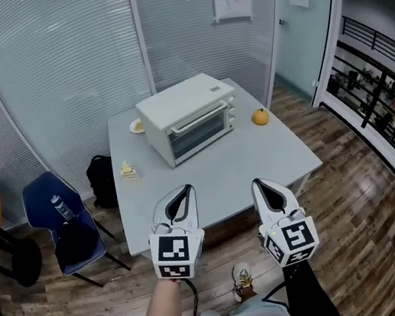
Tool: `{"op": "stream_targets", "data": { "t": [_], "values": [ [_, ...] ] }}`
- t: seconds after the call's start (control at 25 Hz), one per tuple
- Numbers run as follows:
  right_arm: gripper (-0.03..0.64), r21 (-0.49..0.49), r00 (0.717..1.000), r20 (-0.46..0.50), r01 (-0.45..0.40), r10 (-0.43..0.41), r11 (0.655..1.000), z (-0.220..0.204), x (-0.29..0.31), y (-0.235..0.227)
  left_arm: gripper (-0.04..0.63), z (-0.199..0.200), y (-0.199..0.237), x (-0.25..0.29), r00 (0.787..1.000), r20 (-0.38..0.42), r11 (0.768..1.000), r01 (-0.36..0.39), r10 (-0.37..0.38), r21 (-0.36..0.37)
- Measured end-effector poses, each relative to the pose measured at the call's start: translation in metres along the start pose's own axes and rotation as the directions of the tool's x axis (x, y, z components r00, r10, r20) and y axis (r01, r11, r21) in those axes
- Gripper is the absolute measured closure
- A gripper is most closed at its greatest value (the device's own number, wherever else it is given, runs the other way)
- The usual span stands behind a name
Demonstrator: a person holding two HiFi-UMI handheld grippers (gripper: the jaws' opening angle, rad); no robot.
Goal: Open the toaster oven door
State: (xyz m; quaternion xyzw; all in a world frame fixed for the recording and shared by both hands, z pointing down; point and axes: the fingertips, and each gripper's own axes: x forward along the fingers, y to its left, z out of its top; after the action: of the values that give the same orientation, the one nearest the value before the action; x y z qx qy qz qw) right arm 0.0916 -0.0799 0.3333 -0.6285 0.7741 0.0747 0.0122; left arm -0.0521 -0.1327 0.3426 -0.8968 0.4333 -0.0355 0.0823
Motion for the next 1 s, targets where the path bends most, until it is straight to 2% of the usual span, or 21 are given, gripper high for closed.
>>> {"op": "stream_targets", "data": {
  "t": [0.24,0.48,0.84,1.0],
  "values": [
    [0.615,0.012,0.998,-0.01,-0.065,0.065,0.998,-0.008,0.063,-0.038,0.538,-0.002,0.012,0.061,0.999,-0.021,1.0,-0.024,0.024,-0.011],
    [0.615,0.021,0.992,-0.02,-0.123,0.124,0.992,-0.018,0.118,-0.07,0.538,0.0,0.028,0.118,0.999,-0.009,0.998,-0.05,0.049,-0.041],
    [0.615,0.054,0.989,-0.042,-0.139,0.142,0.989,-0.04,0.179,-0.123,0.537,-0.007,0.045,0.194,0.994,-0.051,0.994,-0.102,0.1,-0.027],
    [0.615,0.064,0.987,-0.05,-0.15,0.153,0.987,-0.052,0.205,-0.139,0.538,-0.015,0.05,0.224,0.993,-0.058,0.995,-0.101,0.099,-0.022]
  ]
}}
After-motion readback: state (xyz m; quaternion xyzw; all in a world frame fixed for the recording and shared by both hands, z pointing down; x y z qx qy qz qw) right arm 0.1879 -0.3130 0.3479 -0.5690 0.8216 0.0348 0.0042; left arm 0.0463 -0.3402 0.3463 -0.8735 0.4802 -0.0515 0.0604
